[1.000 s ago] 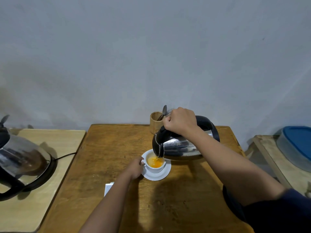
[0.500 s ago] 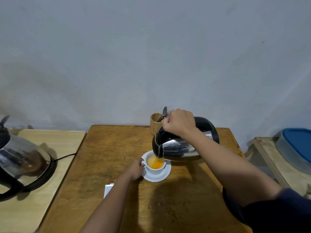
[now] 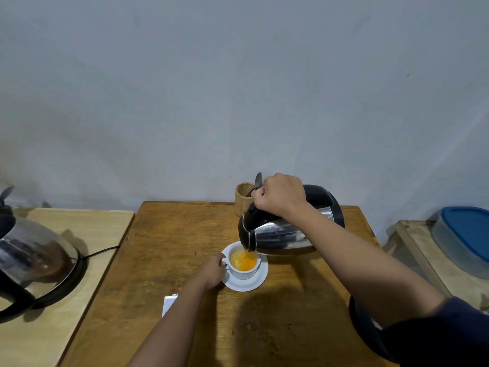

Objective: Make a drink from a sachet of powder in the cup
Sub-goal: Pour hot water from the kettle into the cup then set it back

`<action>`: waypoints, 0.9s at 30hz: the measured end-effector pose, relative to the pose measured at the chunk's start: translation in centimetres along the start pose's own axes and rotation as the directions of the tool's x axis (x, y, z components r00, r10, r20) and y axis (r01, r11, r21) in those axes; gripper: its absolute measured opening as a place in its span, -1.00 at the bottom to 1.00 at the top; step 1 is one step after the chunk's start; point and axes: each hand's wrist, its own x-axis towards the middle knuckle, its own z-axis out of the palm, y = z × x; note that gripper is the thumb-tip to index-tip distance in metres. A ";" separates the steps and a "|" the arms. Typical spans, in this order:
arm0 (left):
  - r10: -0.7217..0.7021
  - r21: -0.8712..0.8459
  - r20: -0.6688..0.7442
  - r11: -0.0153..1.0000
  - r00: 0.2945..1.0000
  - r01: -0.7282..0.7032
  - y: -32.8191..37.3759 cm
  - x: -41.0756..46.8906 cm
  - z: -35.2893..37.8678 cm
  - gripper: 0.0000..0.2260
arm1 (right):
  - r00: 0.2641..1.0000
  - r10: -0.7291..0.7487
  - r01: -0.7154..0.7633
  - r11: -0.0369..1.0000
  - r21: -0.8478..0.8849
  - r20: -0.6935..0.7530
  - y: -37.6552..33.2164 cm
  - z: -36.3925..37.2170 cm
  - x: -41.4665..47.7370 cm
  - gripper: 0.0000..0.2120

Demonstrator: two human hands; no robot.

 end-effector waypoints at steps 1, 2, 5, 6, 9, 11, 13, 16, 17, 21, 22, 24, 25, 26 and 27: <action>0.002 -0.004 0.000 1.000 1.000 -0.002 0.0 0.0 0.0 -0.73 | 1.000 -0.002 0.002 1.000 -0.002 0.001 0.0 -0.1 0.0 -0.63; 0.001 -0.004 0.002 1.000 1.000 -0.001 0.0 -0.1 0.0 -0.74 | 1.000 -0.003 0.003 1.000 -0.001 0.002 -0.1 -0.3 0.1 -0.63; -0.012 -0.003 0.010 1.000 1.000 0.012 0.0 -0.1 -0.1 -0.73 | 1.000 0.001 -0.001 1.000 0.005 -0.010 -0.2 -0.5 0.2 -0.63; -0.012 -0.003 0.014 1.000 1.000 0.012 0.1 -0.2 -0.2 -0.72 | 1.000 0.003 -0.003 1.000 0.004 -0.014 -0.2 -0.5 0.2 -0.63; -0.002 -0.014 0.016 1.000 1.000 0.002 0.2 -0.3 -0.2 -0.72 | 1.000 0.005 -0.005 1.000 0.005 -0.015 -0.2 -0.6 0.2 -0.62; 0.002 -0.022 0.013 1.000 1.000 -0.002 0.2 -0.4 -0.2 -0.74 | 1.000 0.003 -0.003 1.000 0.003 -0.013 -0.2 -0.6 0.2 -0.62; 0.003 -0.016 0.011 1.000 1.000 -0.003 0.2 -0.4 -0.1 -0.75 | 1.000 0.007 -0.007 1.000 0.007 -0.010 -0.2 -0.5 0.1 -0.63; 0.010 -0.012 0.008 1.000 1.000 -0.009 0.2 -0.5 -0.1 -0.75 | 1.000 0.026 -0.025 1.000 0.019 -0.010 -0.2 -0.6 0.2 -0.63; 0.011 -0.014 0.004 1.000 1.000 -0.011 0.2 -0.4 -0.1 -0.75 | 1.000 0.029 -0.028 0.999 0.025 -0.011 -0.1 -0.7 0.1 -0.63; 0.013 -0.026 -0.002 1.000 1.000 -0.013 0.3 -0.5 0.0 -0.75 | 1.000 0.014 -0.014 1.000 0.014 -0.005 -0.2 -0.7 -0.1 -0.63; 0.013 -0.031 -0.004 0.999 1.000 -0.014 0.2 -0.6 0.0 -0.76 | 1.000 0.007 -0.007 1.000 0.012 -0.003 -0.2 -0.6 -0.2 -0.63; 0.004 -0.030 -0.009 1.000 1.000 -0.004 0.3 -0.6 0.0 -0.75 | 1.000 -0.002 0.002 1.000 0.017 0.001 -0.3 -0.4 -0.2 -0.63; -0.004 -0.026 -0.010 1.000 1.000 0.003 0.3 -0.6 -0.1 -0.74 | 1.000 -0.002 0.002 1.000 0.019 0.002 -0.3 -0.4 -0.2 -0.63; -0.014 -0.023 -0.011 1.000 1.000 0.013 0.4 -0.6 -0.1 -0.74 | 1.000 0.000 0.000 1.000 0.020 0.004 -0.3 -0.3 -0.2 -0.63; -0.019 -0.024 -0.012 1.000 1.000 0.019 0.4 -0.5 0.0 -0.73 | 1.000 0.001 -0.001 1.000 0.023 0.005 -0.2 -0.2 -0.2 -0.63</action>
